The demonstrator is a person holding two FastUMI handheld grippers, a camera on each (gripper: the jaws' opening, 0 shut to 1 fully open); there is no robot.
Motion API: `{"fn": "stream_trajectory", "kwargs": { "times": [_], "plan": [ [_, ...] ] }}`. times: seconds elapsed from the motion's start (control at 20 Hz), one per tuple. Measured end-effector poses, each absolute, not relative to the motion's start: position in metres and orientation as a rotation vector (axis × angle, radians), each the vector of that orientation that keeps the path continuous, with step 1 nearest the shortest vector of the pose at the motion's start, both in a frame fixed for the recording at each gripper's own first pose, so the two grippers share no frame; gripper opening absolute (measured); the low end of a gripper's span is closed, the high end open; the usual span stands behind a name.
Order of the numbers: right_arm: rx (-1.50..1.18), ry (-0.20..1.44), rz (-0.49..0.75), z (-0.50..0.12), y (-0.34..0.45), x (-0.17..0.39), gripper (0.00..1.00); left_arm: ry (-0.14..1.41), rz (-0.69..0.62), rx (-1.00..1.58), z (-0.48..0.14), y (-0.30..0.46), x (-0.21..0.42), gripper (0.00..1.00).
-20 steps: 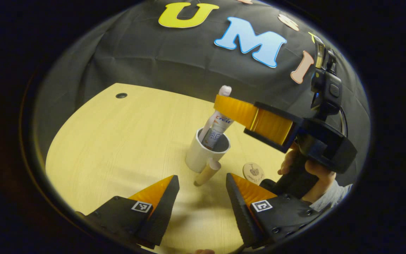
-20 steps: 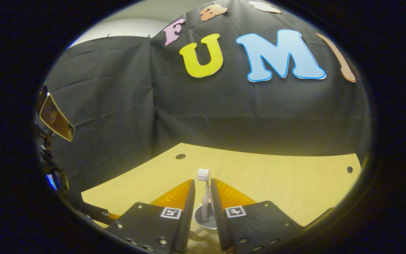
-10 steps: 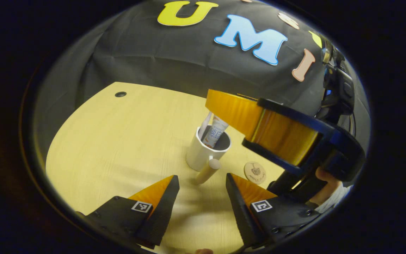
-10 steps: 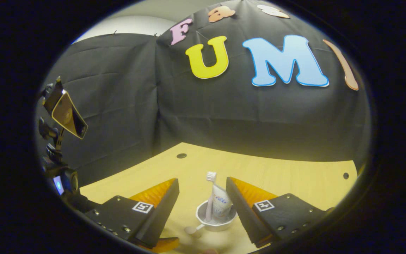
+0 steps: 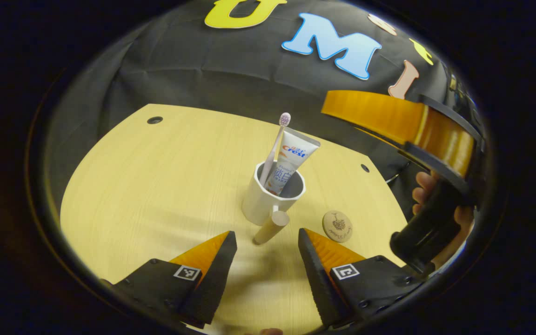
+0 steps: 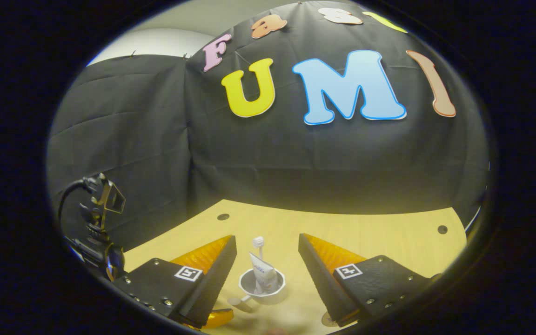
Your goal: Put the toothbrush and toothpaste on the desktop into the cup, then pick up the cup and place it on the coaster on the desktop.
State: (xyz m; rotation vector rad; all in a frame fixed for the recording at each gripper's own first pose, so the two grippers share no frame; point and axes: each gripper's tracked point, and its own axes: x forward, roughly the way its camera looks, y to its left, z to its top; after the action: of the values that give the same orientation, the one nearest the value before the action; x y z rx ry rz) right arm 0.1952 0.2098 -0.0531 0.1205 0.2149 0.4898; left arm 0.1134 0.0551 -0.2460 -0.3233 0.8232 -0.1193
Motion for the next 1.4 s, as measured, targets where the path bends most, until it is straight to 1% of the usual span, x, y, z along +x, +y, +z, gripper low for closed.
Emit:
{"fn": "stream_trajectory", "kwargs": {
  "times": [0.05,0.3,0.35,0.4,0.45,0.5,0.65,0.7,0.75,0.8,0.9,0.95,1.0,1.1,1.15,1.4],
  "plan": [
    [0.123,0.219,0.474,-0.051,0.202,0.195,0.89,0.831,-0.116,-0.317,-0.248,0.055,0.115,0.90],
    [0.139,0.222,0.397,-0.041,0.167,0.190,0.89,0.872,-0.119,-0.289,-0.260,0.052,0.127,0.90],
    [0.137,0.216,0.379,-0.038,0.161,0.189,0.89,0.880,-0.121,-0.283,-0.263,0.051,0.129,0.87],
    [0.137,0.212,0.363,-0.036,0.154,0.188,0.88,0.888,-0.123,-0.276,-0.266,0.049,0.132,0.90],
    [0.139,0.213,0.348,-0.035,0.148,0.186,0.89,0.895,-0.124,-0.266,-0.268,0.048,0.134,0.87],
    [0.143,0.216,0.336,-0.035,0.143,0.183,0.89,0.899,-0.123,-0.254,-0.271,0.049,0.137,0.90],
    [0.150,0.239,0.301,-0.039,0.128,0.173,0.89,0.920,-0.115,-0.231,-0.280,0.050,0.144,0.84],
    [0.152,0.246,0.289,-0.042,0.123,0.169,0.89,0.930,-0.111,-0.228,-0.286,0.048,0.147,0.84],
    [0.156,0.252,0.278,-0.044,0.116,0.164,0.89,0.937,-0.107,-0.227,-0.288,0.049,0.150,0.87],
    [0.158,0.259,0.266,-0.047,0.111,0.160,0.89,0.943,-0.098,-0.227,-0.290,0.051,0.152,0.84],
    [0.160,0.277,0.243,-0.053,0.098,0.155,0.89,0.959,-0.078,-0.229,-0.295,0.052,0.155,0.84],
    [0.163,0.286,0.232,-0.055,0.092,0.152,0.89,0.969,-0.074,-0.232,-0.298,0.052,0.156,0.87],
    [0.169,0.295,0.220,-0.058,0.085,0.147,0.89,0.977,-0.066,-0.229,-0.301,0.052,0.157,0.83],
    [0.185,0.314,0.202,-0.065,0.074,0.141,0.89,0.986,-0.056,-0.215,-0.304,0.051,0.160,0.82],
    [0.195,0.323,0.195,-0.067,0.069,0.138,0.89,0.990,-0.051,-0.201,-0.305,0.051,0.161,0.86],
    [0.230,0.356,0.156,-0.079,0.045,0.126,0.89,1.013,-0.055,-0.160,-0.311,0.042,0.163,0.63]
  ]
}}
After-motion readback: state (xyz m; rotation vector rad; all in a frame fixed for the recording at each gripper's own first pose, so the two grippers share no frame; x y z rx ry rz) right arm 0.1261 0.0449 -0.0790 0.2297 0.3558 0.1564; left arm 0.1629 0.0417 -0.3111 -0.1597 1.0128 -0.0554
